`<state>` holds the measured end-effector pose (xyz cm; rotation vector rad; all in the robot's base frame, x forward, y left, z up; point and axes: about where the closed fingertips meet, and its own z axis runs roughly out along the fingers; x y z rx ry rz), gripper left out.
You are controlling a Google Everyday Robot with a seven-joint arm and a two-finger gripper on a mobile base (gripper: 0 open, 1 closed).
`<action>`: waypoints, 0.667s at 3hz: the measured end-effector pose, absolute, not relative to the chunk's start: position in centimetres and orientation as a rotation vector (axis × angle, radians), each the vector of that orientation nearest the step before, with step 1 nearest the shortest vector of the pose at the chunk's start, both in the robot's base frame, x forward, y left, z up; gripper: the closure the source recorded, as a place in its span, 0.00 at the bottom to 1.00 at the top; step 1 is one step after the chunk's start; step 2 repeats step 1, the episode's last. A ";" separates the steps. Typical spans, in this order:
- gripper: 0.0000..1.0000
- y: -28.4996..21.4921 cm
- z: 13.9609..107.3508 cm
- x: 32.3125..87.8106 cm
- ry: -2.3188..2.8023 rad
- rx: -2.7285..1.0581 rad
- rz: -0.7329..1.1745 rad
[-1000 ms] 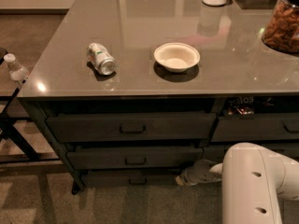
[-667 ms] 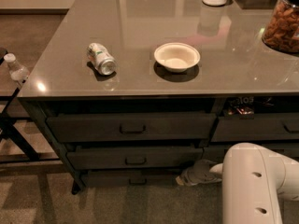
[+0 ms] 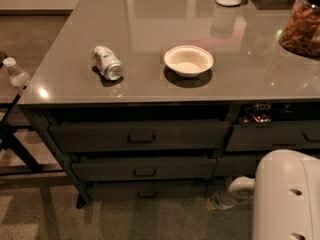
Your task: Close bottom drawer
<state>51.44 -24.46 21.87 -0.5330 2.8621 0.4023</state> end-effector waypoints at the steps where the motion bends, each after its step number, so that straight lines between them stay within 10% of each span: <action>1: 0.82 -24.3 21.8 50.5 2.877 -0.538 0.409; 2: 0.82 -24.3 21.8 50.5 2.877 -0.538 0.409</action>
Offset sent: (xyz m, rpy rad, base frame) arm 0.0000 0.0000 0.0000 0.0000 0.0000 0.0000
